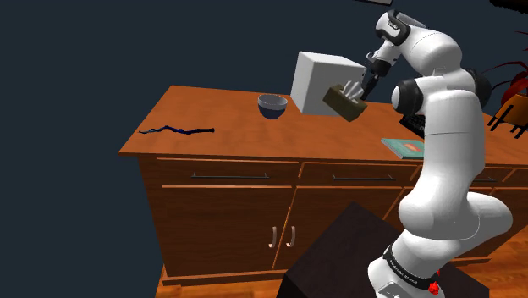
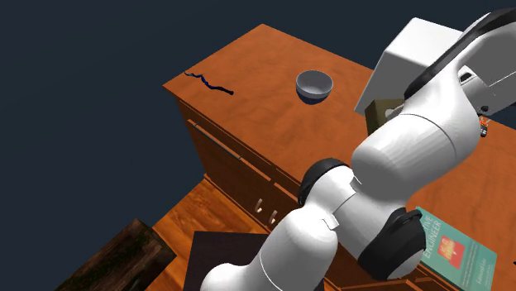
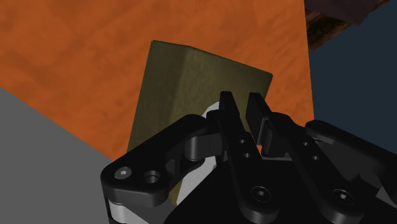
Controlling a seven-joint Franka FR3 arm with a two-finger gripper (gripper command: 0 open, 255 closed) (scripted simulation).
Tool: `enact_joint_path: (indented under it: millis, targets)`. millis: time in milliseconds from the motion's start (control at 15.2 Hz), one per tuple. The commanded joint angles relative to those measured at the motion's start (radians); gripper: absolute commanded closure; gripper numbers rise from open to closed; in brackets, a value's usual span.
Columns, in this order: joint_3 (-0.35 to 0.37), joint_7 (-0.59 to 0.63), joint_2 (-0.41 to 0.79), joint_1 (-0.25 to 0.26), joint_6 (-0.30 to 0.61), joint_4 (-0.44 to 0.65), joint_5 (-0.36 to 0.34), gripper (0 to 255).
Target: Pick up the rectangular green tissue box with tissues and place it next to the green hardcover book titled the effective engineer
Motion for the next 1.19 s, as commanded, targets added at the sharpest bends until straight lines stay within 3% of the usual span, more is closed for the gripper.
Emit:
enact_joint_path:
  millis: [0,858,1122]
  targets:
    - [-0.002,-0.02,0.01,-0.016,-0.002,0.006,-0.001,255]
    - [-0.025,-0.093,-0.07,0.078,0.223,-0.319,-0.05,255]
    - [-0.025,-0.093,-0.07,0.078,0.223,-0.319,-0.05,255]
